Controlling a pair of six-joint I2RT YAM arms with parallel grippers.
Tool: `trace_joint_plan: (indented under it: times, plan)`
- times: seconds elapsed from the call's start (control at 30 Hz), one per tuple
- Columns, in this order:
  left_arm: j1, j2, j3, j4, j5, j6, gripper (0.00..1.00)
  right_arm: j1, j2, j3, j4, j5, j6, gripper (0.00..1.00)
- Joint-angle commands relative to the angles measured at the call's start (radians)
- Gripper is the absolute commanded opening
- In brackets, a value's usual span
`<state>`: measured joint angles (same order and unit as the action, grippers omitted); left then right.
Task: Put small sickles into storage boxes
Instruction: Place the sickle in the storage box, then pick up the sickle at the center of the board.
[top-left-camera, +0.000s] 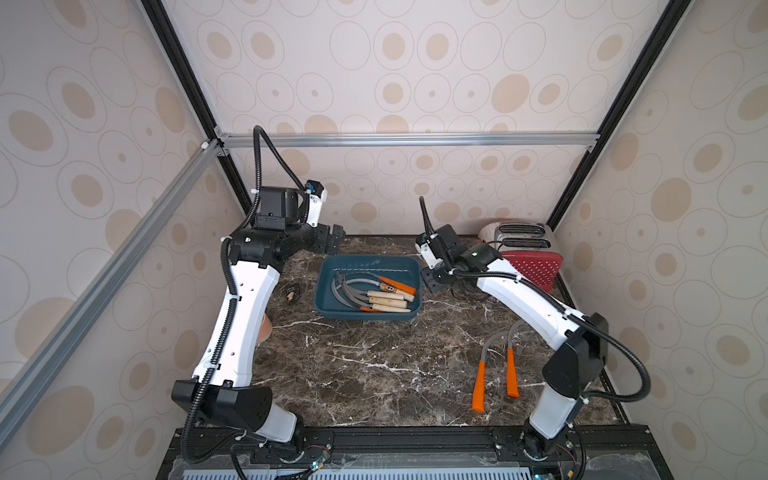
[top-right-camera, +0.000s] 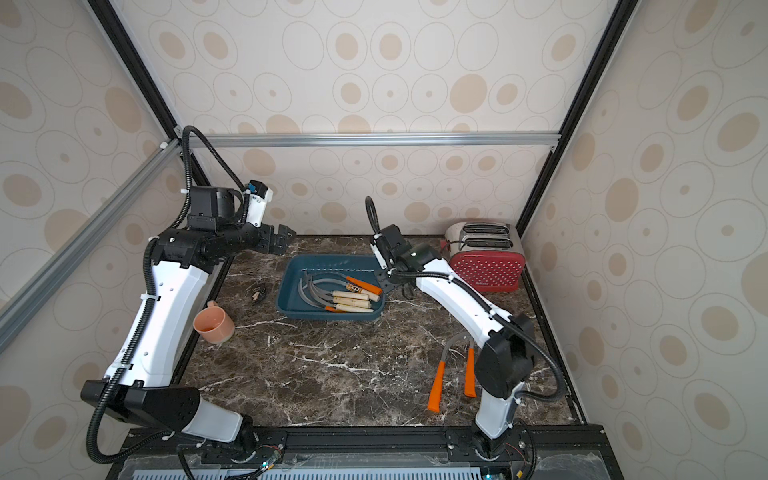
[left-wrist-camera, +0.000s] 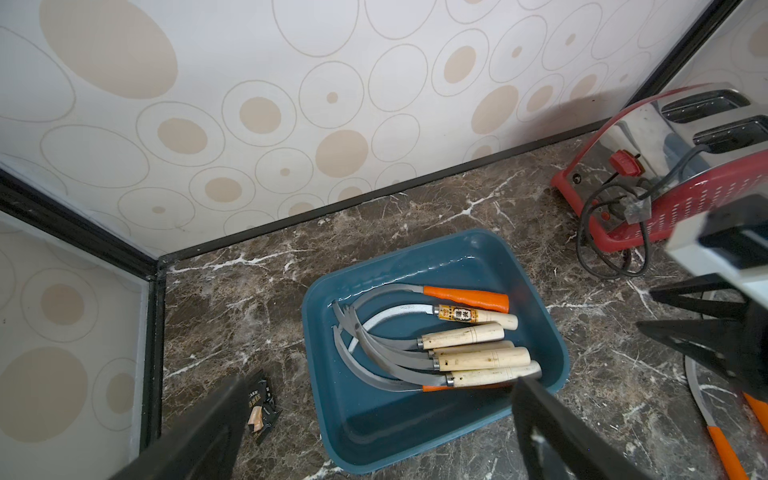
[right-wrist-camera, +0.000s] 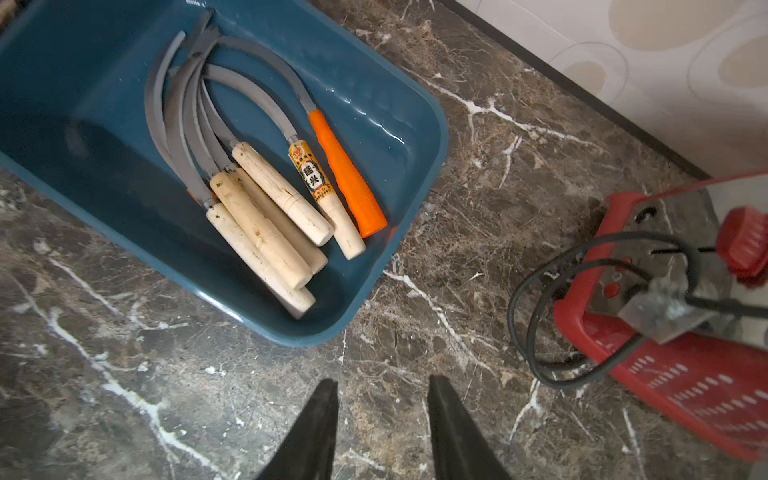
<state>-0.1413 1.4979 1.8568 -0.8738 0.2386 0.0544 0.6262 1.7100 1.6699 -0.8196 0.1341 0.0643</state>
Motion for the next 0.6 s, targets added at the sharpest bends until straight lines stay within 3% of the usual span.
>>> trace_joint_plan:
  times: [0.0, 0.17, 0.2, 0.23, 0.27, 0.33, 0.43, 0.57]
  plan:
    - [0.005, 0.006, 0.0, -0.033, 0.027, 0.027, 0.99, 0.001, -0.092, -0.103, 0.064, -0.032, 0.106, 0.39]
    - [0.005, 0.014, 0.002, -0.054, 0.095, 0.037, 0.99, -0.018, -0.277, -0.222, 0.05, 0.031, 0.227, 0.41]
    - [0.003, 0.016, 0.001, -0.067, 0.148, 0.055, 0.99, -0.038, -0.329, -0.282, 0.078, -0.001, 0.279, 0.76]
    - [0.004, 0.021, 0.0, -0.085, 0.213, 0.078, 0.99, -0.065, -0.379, -0.375, 0.158, -0.078, 0.317, 0.93]
    - [0.002, 0.027, 0.001, -0.106, 0.257, 0.096, 0.99, -0.091, -0.414, -0.443, 0.216, -0.14, 0.333, 1.0]
    - [-0.013, 0.052, 0.014, -0.168, 0.297, 0.139, 0.99, -0.131, -0.455, -0.532, 0.245, -0.199, 0.356, 1.0]
    - [-0.038, 0.077, 0.015, -0.23, 0.294, 0.2, 0.99, -0.144, -0.492, -0.593, 0.243, -0.174, 0.402, 1.0]
    - [-0.043, 0.073, -0.007, -0.222, 0.304, 0.206, 0.99, -0.149, -0.516, -0.56, 0.163, -0.157, 0.438, 1.0]
